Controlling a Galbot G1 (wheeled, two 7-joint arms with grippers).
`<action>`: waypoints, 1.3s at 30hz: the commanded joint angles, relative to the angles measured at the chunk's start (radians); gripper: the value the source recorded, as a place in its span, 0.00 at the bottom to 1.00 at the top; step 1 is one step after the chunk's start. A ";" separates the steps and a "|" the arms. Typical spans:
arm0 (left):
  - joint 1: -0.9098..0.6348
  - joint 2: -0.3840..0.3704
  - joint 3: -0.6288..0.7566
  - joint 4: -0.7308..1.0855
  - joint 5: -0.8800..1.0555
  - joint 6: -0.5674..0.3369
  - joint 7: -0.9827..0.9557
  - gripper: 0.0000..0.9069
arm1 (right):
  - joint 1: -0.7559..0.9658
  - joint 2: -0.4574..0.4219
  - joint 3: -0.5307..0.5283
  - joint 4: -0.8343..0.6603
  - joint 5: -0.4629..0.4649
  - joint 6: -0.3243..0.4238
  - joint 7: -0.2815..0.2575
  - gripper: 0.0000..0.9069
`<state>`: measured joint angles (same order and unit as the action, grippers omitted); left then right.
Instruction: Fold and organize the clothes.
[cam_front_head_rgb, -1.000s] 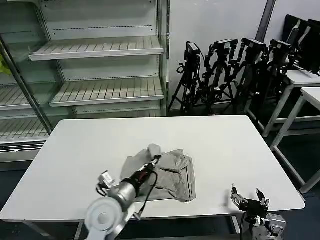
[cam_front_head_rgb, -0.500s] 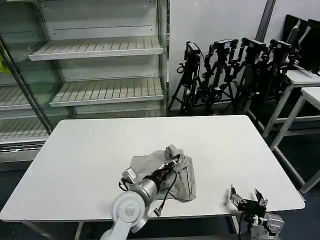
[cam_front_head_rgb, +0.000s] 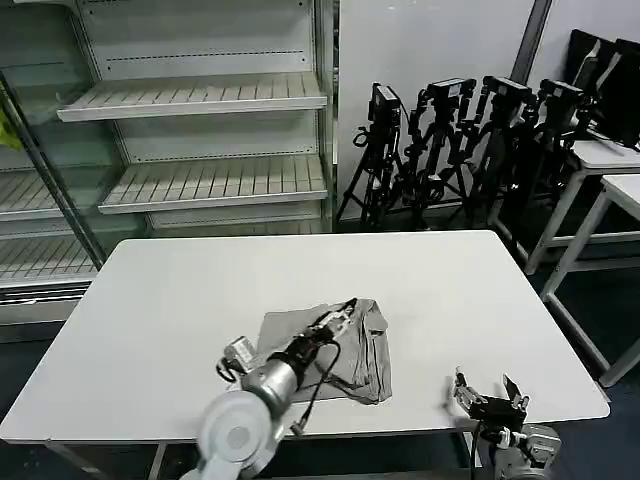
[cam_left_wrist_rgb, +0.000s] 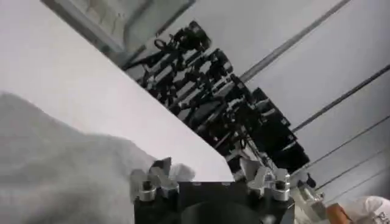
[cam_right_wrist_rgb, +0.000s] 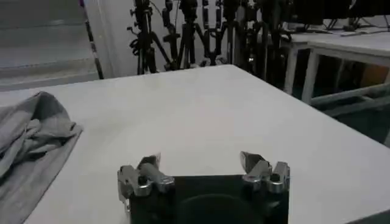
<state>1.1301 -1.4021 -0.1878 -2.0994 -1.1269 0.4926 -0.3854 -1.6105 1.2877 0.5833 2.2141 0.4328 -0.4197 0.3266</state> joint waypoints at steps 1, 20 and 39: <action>0.133 0.272 -0.218 -0.167 -0.026 0.077 0.026 1.00 | 0.017 -0.002 -0.029 -0.014 -0.007 0.000 -0.002 1.00; 0.179 0.372 -0.239 0.032 -0.073 0.087 0.108 1.00 | 0.005 0.000 -0.029 -0.012 -0.017 0.005 -0.005 1.00; 0.090 0.280 -0.121 0.141 -0.076 0.086 0.204 1.00 | -0.017 -0.007 -0.011 0.012 -0.017 0.001 -0.004 1.00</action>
<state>1.2480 -1.0997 -0.3513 -2.0068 -1.2001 0.5728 -0.2119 -1.6267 1.2805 0.5713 2.2236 0.4163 -0.4177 0.3218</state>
